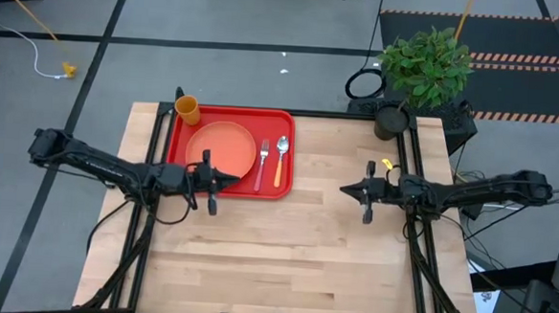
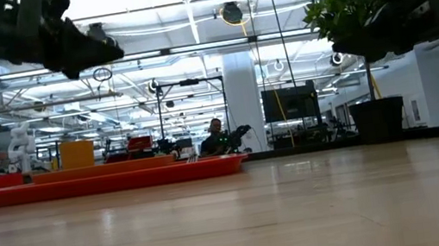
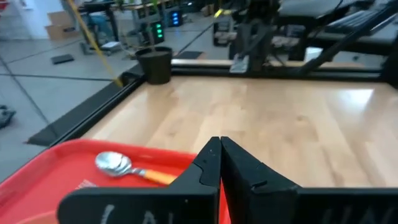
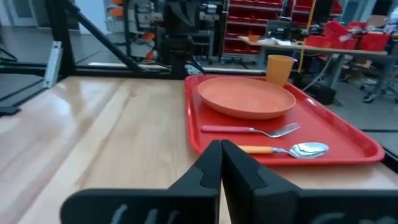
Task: Pick and place plate/cup/fork/spoon on tray
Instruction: Return to Home Position
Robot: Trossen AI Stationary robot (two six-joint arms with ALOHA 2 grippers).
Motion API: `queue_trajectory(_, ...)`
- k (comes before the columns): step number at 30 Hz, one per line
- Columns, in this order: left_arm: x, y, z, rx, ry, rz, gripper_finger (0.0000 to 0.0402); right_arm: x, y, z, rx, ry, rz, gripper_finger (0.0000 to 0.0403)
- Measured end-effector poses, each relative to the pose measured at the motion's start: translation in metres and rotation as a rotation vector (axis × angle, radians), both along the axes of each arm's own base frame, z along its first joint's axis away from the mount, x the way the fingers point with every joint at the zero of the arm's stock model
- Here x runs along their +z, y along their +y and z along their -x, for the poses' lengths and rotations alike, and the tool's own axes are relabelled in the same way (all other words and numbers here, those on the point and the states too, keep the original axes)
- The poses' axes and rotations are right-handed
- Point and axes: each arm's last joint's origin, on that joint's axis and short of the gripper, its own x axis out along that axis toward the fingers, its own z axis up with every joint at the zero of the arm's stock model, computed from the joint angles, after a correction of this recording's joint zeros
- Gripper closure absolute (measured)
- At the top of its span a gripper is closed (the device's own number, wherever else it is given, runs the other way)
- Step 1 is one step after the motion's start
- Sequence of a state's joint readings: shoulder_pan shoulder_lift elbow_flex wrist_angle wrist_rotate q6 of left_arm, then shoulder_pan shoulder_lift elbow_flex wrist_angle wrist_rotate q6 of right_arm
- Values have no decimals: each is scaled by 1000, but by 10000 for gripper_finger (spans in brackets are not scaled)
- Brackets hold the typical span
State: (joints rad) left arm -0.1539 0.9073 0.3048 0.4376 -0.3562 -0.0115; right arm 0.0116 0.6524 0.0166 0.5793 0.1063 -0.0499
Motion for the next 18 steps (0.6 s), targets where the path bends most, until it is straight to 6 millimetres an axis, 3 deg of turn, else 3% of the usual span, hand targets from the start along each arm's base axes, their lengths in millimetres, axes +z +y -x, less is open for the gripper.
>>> queue_trajectory(18,-50,-11,33,-28,-94,30,398,8,4,15,33,-50,14,403)
